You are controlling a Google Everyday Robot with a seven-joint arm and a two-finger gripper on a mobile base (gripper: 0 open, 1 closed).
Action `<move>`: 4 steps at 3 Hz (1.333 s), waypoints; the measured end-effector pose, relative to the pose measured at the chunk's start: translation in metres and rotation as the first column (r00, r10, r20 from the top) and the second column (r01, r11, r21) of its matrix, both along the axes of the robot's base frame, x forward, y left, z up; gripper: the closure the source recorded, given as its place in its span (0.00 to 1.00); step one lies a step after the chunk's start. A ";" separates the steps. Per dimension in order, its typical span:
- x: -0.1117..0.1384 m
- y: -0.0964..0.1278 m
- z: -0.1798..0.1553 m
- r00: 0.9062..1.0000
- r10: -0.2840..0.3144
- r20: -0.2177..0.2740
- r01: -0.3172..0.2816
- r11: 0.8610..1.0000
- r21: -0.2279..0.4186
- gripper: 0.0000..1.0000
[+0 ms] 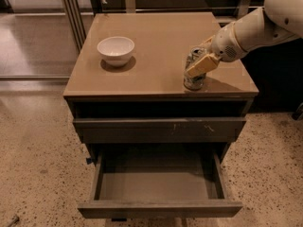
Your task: Place 7up can into middle drawer
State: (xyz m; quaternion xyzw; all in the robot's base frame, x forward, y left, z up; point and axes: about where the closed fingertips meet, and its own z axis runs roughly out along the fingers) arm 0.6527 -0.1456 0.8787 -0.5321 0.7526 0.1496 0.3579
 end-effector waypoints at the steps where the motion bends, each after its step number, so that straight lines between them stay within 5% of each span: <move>1: 0.000 0.000 0.000 1.000 0.000 0.000 0.000 1.000 0.000 0.65; 2: -0.010 0.008 0.003 0.998 0.058 0.007 -0.058 0.998 -0.001 0.88; 3: -0.045 0.018 0.020 0.984 0.178 0.019 -0.178 0.984 0.000 1.00; 4: -0.102 0.022 0.036 0.945 0.327 0.004 -0.327 0.945 0.009 1.00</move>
Offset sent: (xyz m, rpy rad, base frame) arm -0.0244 0.0140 0.0122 -0.0032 -0.0243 0.1349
